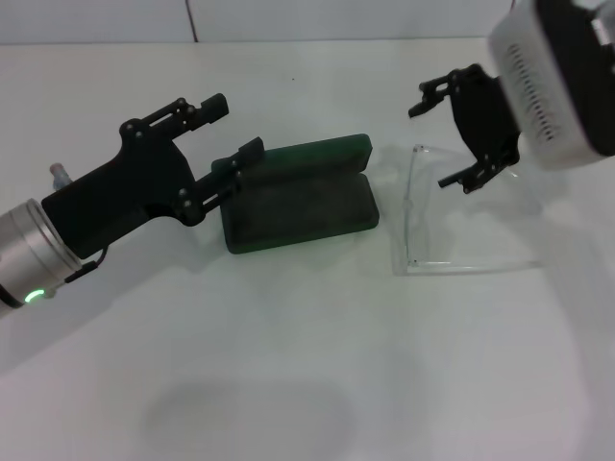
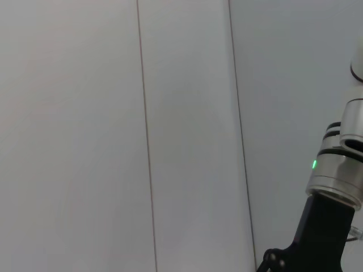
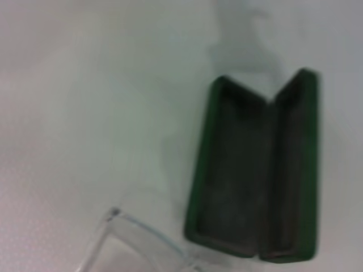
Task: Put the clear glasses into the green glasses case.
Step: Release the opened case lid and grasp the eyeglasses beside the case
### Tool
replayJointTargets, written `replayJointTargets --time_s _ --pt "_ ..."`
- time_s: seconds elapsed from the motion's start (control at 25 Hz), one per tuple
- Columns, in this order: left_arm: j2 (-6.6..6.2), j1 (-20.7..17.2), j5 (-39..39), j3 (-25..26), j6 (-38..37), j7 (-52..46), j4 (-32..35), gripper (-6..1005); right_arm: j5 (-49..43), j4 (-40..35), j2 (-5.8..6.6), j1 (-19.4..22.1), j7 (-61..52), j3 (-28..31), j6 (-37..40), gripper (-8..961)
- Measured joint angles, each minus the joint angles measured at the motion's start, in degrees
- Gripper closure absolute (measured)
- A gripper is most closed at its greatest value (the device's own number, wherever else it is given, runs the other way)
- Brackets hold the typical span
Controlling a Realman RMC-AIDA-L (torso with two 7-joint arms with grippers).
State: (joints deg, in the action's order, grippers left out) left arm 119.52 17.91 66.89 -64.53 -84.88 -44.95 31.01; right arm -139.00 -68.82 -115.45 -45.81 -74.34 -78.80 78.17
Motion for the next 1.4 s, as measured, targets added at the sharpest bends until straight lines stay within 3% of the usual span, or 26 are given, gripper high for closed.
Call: replayJointTargets --time_s 0.24,0.68,1.12,1.4 --pt "0.11 -0.38 -1.54 0.02 -0.13 0.21 -1.13 391 -3.45 0.39 -0.04 -3.91 -2.16 -5.23 3.04 88" --pt "0.15 -0.03 -2.07 0.02 -0.20 2.33 -3.29 390 -5.79 10.40 -0.76 -8.85 -2.37 -18.87 -7.40 98" --pt "0.19 0.12 -3.16 0.02 -0.19 3.35 -4.36 394 -3.12 13.35 -0.74 -9.89 -1.84 -25.82 -10.75 109" --pt "0.19 0.31 -3.18 0.02 -0.15 3.72 -4.69 401 -3.47 15.41 -0.74 -10.37 -1.89 -26.39 -12.51 139"
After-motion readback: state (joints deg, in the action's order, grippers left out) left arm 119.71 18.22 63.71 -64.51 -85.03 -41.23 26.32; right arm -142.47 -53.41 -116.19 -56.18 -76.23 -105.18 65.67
